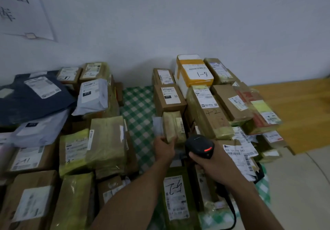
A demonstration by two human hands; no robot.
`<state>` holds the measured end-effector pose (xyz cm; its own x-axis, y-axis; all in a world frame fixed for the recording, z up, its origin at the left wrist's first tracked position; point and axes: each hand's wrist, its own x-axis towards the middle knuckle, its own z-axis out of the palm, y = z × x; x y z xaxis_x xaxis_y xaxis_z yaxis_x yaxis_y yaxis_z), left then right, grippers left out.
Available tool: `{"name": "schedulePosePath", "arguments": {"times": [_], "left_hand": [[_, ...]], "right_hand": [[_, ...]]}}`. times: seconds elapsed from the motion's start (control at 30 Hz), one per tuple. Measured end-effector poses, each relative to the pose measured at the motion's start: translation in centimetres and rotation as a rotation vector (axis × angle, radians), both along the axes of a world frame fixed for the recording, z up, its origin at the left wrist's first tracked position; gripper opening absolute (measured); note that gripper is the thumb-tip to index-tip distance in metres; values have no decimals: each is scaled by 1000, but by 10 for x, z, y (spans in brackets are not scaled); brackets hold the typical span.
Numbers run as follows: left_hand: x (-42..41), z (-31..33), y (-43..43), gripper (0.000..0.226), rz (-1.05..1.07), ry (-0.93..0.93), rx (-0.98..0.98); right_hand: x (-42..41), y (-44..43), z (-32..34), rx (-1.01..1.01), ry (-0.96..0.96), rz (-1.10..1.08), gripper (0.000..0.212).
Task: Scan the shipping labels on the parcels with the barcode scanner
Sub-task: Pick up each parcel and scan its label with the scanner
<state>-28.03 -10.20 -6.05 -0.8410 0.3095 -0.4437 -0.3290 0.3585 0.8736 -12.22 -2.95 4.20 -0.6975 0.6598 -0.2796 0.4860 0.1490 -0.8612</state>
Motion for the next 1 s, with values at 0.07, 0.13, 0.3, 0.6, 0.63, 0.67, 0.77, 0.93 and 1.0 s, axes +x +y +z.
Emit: {"name": "schedulePosePath", "arguments": {"times": [0.07, 0.13, 0.3, 0.6, 0.63, 0.67, 0.77, 0.93, 1.0], "left_hand": [[-4, 0, -1, 28, -58, 25, -25], [-5, 8, -6, 25, -99, 35, -14], [-2, 48, -58, 39, 0, 306, 23], [-42, 77, -160, 63, 89, 553, -578], [-45, 78, -164, 71, 92, 498, -576], [-48, 78, -169, 78, 118, 480, -568], [-59, 75, -181, 105, 190, 371, -510], [-67, 74, -190, 98, 214, 181, -348], [-70, 73, -195, 77, 251, 195, -289]], "right_hand": [[-1, -2, -4, -3, -3, 6, 54], [-1, -4, -9, -25, -12, 10, 56], [-17, -13, -16, -78, -3, 73, 57], [-65, -42, -2, -87, 1, 277, 43], [-68, -44, -1, -83, -1, 290, 46], [-72, -46, -1, -80, -1, 303, 47], [-77, -49, -3, -78, -14, 316, 47], [-81, -52, -7, -81, -25, 341, 51], [-83, -51, -9, -82, -21, 346, 51]]}}
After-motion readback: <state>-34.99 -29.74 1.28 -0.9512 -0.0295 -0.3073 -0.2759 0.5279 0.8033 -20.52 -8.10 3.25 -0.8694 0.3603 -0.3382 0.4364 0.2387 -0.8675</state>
